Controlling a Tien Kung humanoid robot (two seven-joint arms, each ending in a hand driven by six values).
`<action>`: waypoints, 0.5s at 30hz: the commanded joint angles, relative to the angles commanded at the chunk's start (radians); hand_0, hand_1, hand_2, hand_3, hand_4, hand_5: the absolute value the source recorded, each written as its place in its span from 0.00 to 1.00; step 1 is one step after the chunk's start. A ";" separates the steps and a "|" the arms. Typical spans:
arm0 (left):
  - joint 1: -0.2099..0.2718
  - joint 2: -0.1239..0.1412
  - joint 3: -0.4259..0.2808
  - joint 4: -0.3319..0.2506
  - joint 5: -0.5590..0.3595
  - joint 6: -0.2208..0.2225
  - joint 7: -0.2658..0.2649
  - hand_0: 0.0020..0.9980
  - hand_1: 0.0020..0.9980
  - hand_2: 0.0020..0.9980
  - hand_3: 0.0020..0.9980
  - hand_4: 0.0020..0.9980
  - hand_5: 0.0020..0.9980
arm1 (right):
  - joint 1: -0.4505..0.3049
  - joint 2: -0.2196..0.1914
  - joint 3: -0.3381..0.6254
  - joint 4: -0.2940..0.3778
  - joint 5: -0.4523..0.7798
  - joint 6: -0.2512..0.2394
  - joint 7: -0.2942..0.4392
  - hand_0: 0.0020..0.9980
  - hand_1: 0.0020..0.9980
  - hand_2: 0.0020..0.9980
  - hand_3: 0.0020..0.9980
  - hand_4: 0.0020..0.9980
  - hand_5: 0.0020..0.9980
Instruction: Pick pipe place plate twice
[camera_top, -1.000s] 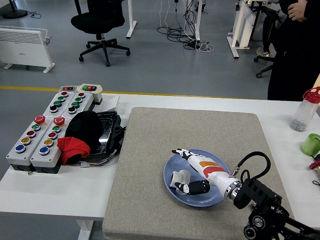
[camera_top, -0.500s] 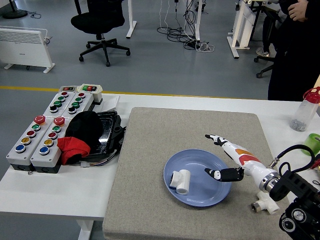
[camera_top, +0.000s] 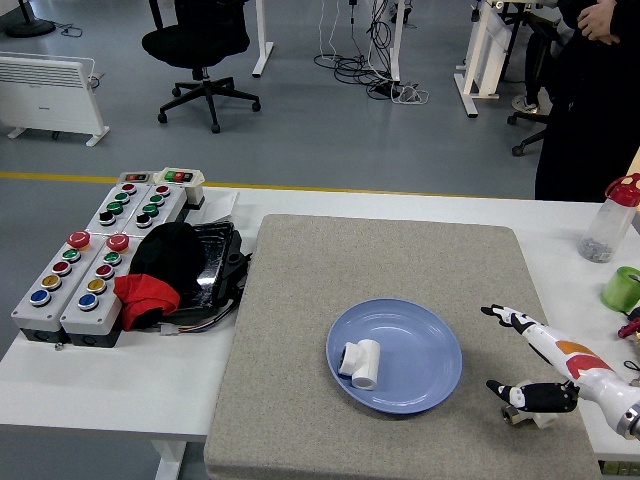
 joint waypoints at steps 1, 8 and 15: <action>0.000 0.000 0.000 0.000 0.001 0.000 0.000 0.72 0.75 0.72 0.66 0.40 1.00 | -0.008 -0.004 0.002 0.002 -0.002 0.002 0.002 0.94 0.89 0.99 0.94 0.75 0.39; -0.004 0.000 0.001 0.000 -0.001 0.000 -0.001 0.71 0.75 0.72 0.66 0.40 1.00 | -0.054 -0.031 0.006 0.005 -0.020 0.016 0.006 0.94 0.89 0.99 0.94 0.74 0.38; -0.005 0.000 0.003 0.000 -0.002 -0.001 0.000 0.71 0.75 0.72 0.66 0.40 1.00 | -0.056 -0.022 -0.012 -0.050 -0.050 -0.008 -0.002 0.92 0.89 0.98 0.92 0.72 0.35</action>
